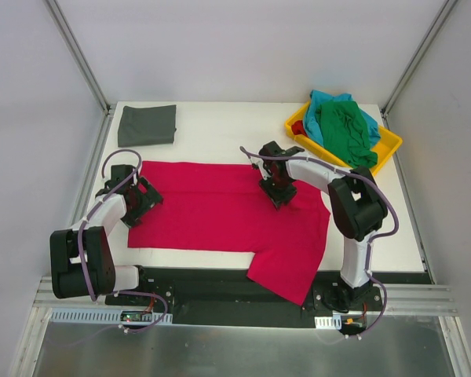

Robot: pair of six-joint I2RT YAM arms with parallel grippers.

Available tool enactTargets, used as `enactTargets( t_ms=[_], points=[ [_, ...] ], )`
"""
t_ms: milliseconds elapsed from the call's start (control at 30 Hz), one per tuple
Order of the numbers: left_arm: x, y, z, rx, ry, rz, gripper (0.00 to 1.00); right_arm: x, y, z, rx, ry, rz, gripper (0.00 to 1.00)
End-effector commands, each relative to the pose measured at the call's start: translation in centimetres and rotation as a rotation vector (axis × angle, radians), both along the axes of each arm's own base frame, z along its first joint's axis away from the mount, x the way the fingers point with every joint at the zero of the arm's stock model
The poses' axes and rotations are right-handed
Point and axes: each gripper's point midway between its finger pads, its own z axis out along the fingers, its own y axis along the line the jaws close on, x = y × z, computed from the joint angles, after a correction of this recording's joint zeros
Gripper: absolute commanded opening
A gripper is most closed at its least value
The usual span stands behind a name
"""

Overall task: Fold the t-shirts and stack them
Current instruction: Fold the flattened tshirt in 1/3 of the way

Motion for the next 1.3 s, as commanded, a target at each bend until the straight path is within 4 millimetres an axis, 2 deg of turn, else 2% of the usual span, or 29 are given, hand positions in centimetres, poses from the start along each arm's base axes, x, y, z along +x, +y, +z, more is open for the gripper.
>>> enactTargets(
  t_ms=[0, 233, 367, 533, 633, 900, 933, 967, 1033, 1067, 1100, 1167, 1200, 1233, 1267],
  points=[
    [-0.2, 0.7, -0.7, 0.023, 0.027, 0.013, 0.99, 1.2, -0.3, 0.9, -0.035, -0.062, -0.004, 0.39],
    [-0.2, 0.7, -0.7, 0.023, 0.029, 0.012, 0.99, 1.2, 0.1, 1.0, -0.019, -0.067, -0.011, 0.16],
    [-0.2, 0.7, -0.7, 0.023, 0.029, 0.012, 0.99, 0.4, 0.5, 2.5, 0.013, -0.063, -0.037, 0.01],
    [-0.2, 0.7, -0.7, 0.024, 0.029, 0.010, 0.99, -2.4, 1.7, 4.8, 0.070, 0.005, -0.066, 0.01],
    [-0.2, 0.7, -0.7, 0.025, 0.030, 0.009, 0.99, -3.8, 2.2, 5.4, 0.080, 0.038, -0.071, 0.01],
    [-0.2, 0.7, -0.6, 0.027, 0.023, 0.006, 0.99, -5.4, 4.0, 6.0, 0.077, 0.071, -0.167, 0.04],
    [-0.2, 0.7, -0.6, 0.027, 0.024, 0.006, 0.99, -5.6, 4.1, 6.0, 0.081, 0.080, -0.177, 0.08],
    [-0.2, 0.7, -0.6, 0.027, 0.024, 0.008, 0.99, -5.6, 4.2, 6.0, 0.077, 0.081, -0.190, 0.20],
    [-0.2, 0.7, -0.5, 0.028, 0.022, 0.005, 0.99, -5.5, 4.1, 6.1, 0.071, 0.068, -0.201, 0.23],
    [-0.1, 0.7, -0.5, 0.028, 0.020, 0.005, 0.99, -5.4, 4.2, 6.2, 0.076, 0.060, -0.207, 0.27],
    [-0.2, 0.7, -0.5, 0.029, 0.022, 0.005, 0.99, -5.4, 4.5, 6.5, 0.101, 0.056, -0.205, 0.38],
    [-0.2, 0.7, -0.4, 0.028, 0.017, 0.005, 0.99, -5.4, 6.0, 7.7, 0.210, 0.037, -0.179, 0.49],
    [-0.3, 0.7, -0.4, 0.028, 0.017, 0.005, 0.99, -5.4, 6.3, 8.1, 0.243, 0.026, -0.176, 0.63],
    [-0.3, 0.7, -0.3, 0.030, 0.014, 0.005, 0.99, -5.2, 6.2, 8.5, 0.261, 0.004, -0.191, 0.75],
    [-0.3, 0.7, -0.3, 0.029, 0.014, 0.003, 0.99, -4.7, 5.7, 8.6, 0.258, -0.023, -0.213, 0.82]
  ],
)
